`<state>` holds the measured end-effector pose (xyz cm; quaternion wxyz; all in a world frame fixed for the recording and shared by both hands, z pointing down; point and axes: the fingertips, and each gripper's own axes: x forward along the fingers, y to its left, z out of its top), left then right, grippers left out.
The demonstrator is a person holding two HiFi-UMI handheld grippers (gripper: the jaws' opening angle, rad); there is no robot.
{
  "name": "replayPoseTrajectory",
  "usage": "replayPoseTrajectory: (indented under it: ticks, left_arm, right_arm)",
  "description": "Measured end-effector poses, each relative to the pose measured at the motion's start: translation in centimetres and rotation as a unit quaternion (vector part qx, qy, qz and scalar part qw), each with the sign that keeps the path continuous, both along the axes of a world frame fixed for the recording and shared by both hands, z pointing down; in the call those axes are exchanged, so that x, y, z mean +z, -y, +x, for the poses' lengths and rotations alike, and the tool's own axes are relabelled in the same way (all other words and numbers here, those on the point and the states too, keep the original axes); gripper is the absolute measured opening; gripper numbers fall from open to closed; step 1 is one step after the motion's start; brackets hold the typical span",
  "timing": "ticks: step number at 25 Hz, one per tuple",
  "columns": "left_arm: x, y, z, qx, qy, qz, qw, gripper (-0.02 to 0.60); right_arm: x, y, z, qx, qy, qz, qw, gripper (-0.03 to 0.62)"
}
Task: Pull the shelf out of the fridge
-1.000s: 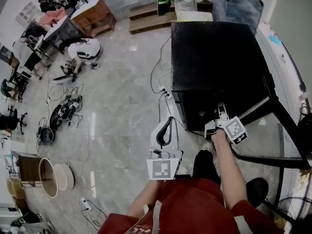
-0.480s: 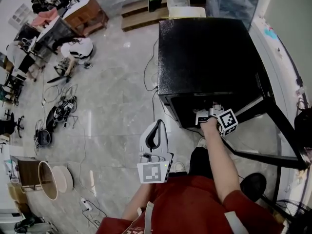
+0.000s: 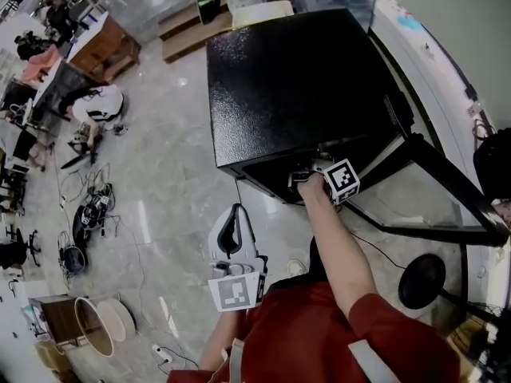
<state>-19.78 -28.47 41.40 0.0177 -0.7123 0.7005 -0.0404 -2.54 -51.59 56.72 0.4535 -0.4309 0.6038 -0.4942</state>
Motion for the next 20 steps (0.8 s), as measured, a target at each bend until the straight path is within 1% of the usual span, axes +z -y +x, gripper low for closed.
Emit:
replayPoseTrajectory:
  ticks: [4,8,10,12,14,17,20]
  left_arm:
    - [0.4,0.1,0.7,0.007,0.007,0.005,0.9999,0.002]
    - [0.7,0.2,0.2,0.004,0.008,0.007,0.9999,0.002]
    - [0.7,0.1,-0.2,0.000,0.006,0.007,1.0000,0.002]
    - [0.9,0.0,-0.4,-0.003,0.003,0.001,1.0000,0.002]
    - [1.1,-0.1,-0.4,-0.002,0.000,-0.004,1.0000,0.002]
    - [1.3,-0.1,-0.1,0.003,-0.003,-0.006,1.0000,0.002]
    - [1.5,-0.1,0.4,0.009,-0.002,-0.007,0.9999,0.002]
  right_arm:
    - [0.5,0.8,-0.3,-0.008,0.003,0.000,1.000,0.225]
    - [0.9,1.7,-0.6,-0.009,0.000,-0.011,1.000,0.220]
    - [0.7,2.0,-0.8,-0.009,-0.004,-0.014,1.000,0.187]
    - [0.5,2.1,-0.9,-0.008,-0.002,-0.014,1.000,0.101]
    - [0.2,2.1,-1.1,-0.010,0.006,-0.010,1.000,0.030]
    - [0.0,2.4,-1.2,-0.007,0.023,-0.014,1.000,0.023]
    - [0.1,2.3,-1.1,-0.003,0.029,-0.021,0.999,0.020]
